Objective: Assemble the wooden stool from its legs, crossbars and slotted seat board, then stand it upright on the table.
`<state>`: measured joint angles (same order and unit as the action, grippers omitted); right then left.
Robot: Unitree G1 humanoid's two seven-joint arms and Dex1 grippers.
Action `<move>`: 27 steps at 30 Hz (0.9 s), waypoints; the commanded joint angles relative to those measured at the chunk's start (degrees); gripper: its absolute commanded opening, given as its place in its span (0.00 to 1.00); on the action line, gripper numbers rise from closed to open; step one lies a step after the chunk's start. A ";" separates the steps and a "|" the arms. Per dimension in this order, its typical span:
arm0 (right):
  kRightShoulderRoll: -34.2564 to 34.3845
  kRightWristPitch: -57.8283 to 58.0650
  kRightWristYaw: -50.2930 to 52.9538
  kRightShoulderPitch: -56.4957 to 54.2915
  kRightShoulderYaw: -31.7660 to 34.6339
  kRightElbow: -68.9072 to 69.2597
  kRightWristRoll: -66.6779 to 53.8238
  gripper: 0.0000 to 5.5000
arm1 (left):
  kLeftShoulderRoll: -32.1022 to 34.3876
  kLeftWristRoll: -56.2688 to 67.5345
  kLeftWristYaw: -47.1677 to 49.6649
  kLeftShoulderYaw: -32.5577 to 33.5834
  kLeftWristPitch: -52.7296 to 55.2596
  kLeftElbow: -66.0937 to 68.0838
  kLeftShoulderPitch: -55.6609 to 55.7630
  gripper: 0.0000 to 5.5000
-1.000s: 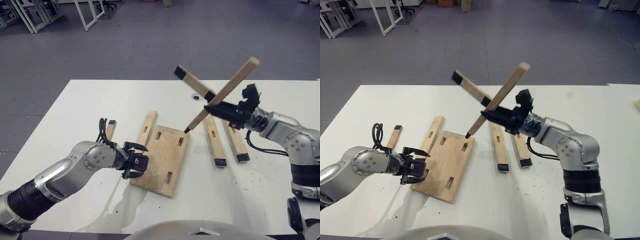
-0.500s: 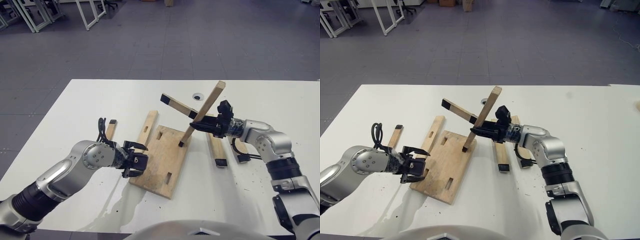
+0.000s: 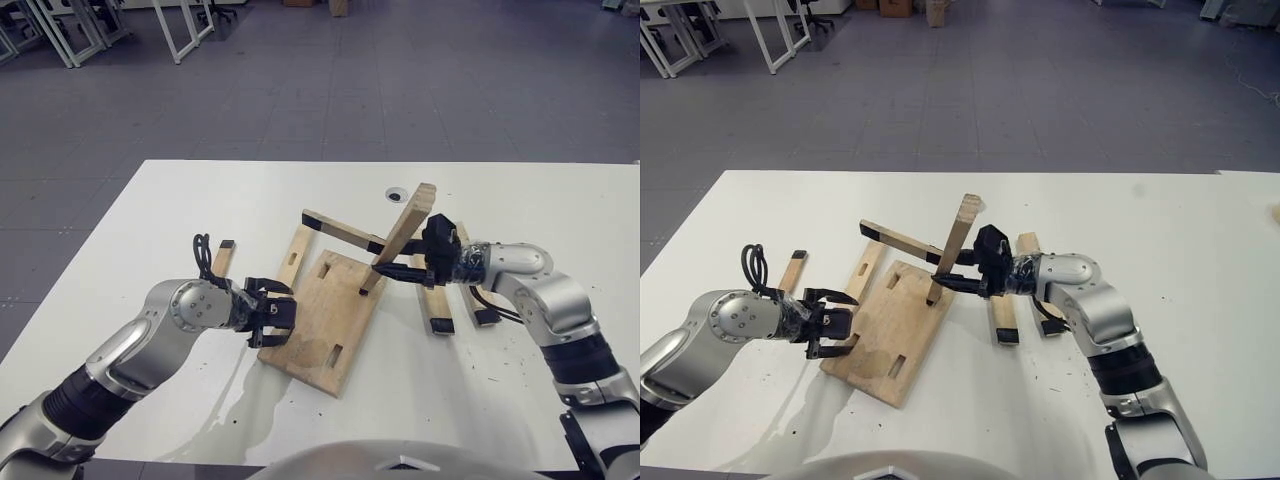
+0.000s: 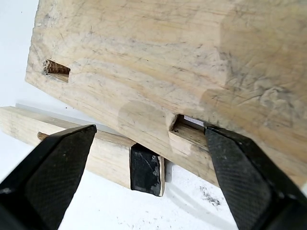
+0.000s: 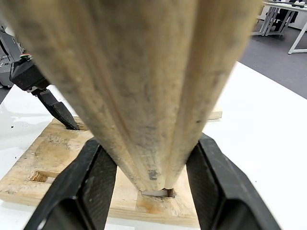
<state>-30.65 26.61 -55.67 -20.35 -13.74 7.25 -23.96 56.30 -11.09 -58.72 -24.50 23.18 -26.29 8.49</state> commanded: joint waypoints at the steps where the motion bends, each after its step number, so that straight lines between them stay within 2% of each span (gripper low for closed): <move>1: -1.67 3.02 -0.20 2.24 -1.43 -3.73 2.34 0.37 | -1.66 -0.81 0.90 -0.71 0.74 0.44 -2.82 0.76; 7: -2.50 2.16 0.49 0.20 1.53 -6.30 2.37 0.37 | -2.74 -1.28 1.98 0.69 2.97 -1.54 -5.10 0.76; 20: -3.04 6.50 0.75 2.78 0.37 2.12 0.33 0.37 | -4.24 -1.97 2.54 0.90 6.03 -3.40 -6.25 0.76; 24: -2.84 8.15 4.35 1.53 -3.63 -7.87 7.07 0.37 | -5.06 -1.95 2.82 0.84 7.48 -4.36 -5.62 0.76; 27: -3.49 9.23 5.81 -1.52 -9.49 -16.95 13.06 0.37 | -6.34 -1.50 3.04 1.26 9.66 -6.02 -4.41 0.76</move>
<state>-32.52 30.52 -54.10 -24.95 -16.68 1.07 -22.35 51.49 -13.32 -55.19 -21.67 31.19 -30.97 4.21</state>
